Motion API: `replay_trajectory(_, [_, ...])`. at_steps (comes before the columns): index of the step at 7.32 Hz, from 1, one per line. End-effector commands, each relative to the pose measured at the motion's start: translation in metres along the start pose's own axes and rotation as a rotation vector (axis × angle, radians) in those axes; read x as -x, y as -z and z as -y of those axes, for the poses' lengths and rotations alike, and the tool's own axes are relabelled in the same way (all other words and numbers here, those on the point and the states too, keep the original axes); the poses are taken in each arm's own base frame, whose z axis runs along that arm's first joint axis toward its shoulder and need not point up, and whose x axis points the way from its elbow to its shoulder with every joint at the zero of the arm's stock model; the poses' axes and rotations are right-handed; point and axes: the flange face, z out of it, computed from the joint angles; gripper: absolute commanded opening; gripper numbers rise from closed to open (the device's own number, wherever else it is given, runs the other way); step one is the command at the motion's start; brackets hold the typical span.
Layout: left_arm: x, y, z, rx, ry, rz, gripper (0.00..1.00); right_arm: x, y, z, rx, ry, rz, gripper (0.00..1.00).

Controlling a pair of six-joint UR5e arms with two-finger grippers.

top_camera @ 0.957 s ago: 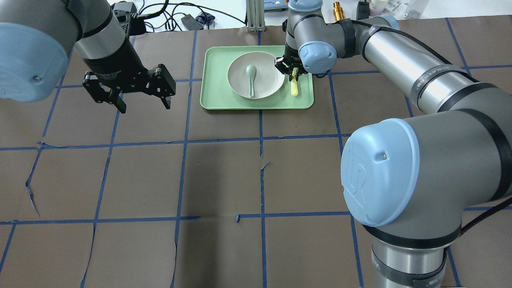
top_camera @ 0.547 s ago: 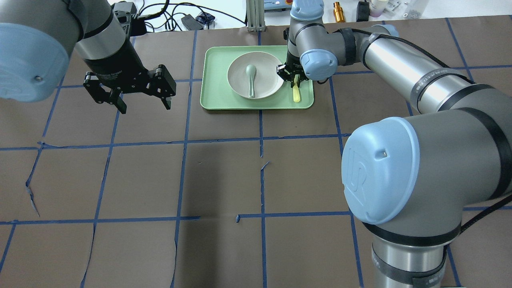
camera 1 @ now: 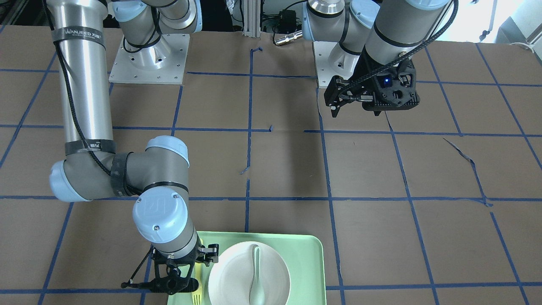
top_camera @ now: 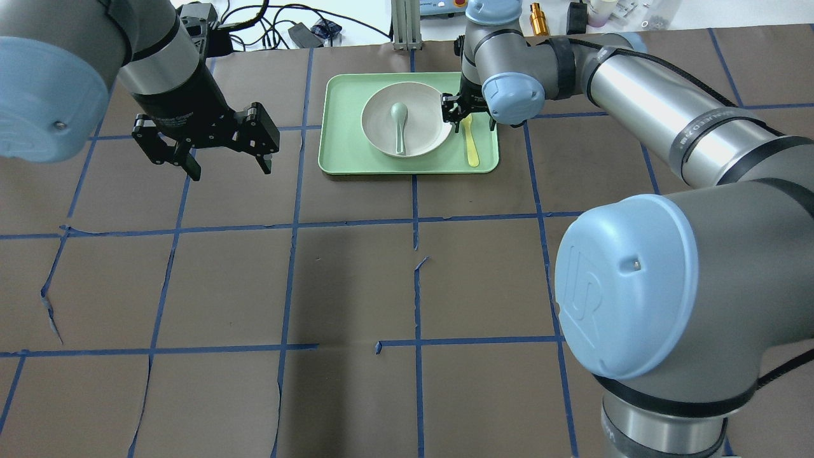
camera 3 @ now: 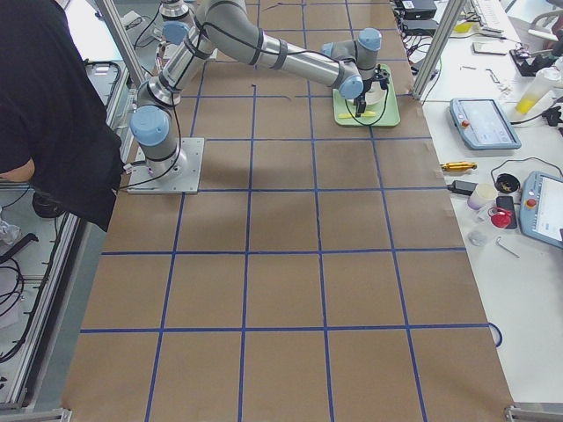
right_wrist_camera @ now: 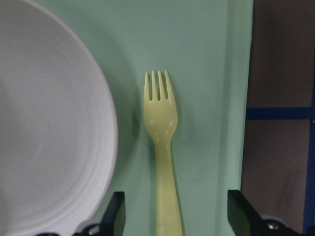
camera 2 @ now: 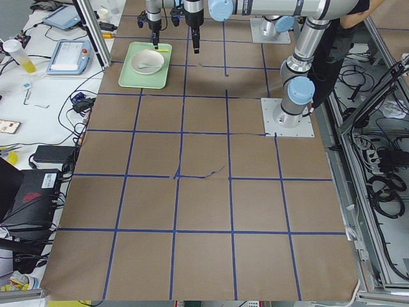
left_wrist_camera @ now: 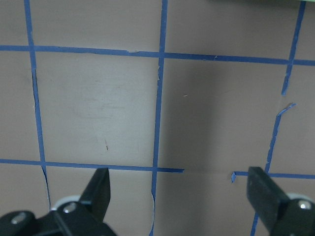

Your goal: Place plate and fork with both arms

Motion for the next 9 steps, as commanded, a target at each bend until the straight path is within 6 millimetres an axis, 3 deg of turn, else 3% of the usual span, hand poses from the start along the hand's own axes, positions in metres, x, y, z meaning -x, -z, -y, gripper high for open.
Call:
replay_trajectory(1, [0.0,0.004,0.0,-0.008,-0.001,0.0,1.0,-0.027,0.069,-0.059,0.04,0.01,-0.049,1.0])
replay_trajectory(3, [0.0,0.005,-0.001,-0.01,-0.001,-0.001,1.0,-0.066,0.13,-0.148,0.021,0.002,-0.056,1.0])
replay_trajectory(5, [0.0,0.005,-0.001,-0.01,0.0,-0.001,1.0,-0.072,0.152,-0.234,0.003,0.01,-0.046,1.0])
replay_trajectory(7, [0.0,0.004,-0.002,-0.005,0.005,0.001,1.0,-0.072,0.169,-0.26,0.064,0.009,-0.031,1.0])
replay_trajectory(8, [0.0,0.003,-0.001,-0.002,0.005,0.001,1.0,-0.073,0.199,-0.257,0.1,0.013,-0.038,1.0])
replay_trajectory(9, [-0.001,0.002,0.0,-0.001,0.003,0.001,1.0,-0.074,0.243,-0.244,0.114,0.012,-0.04,1.0])
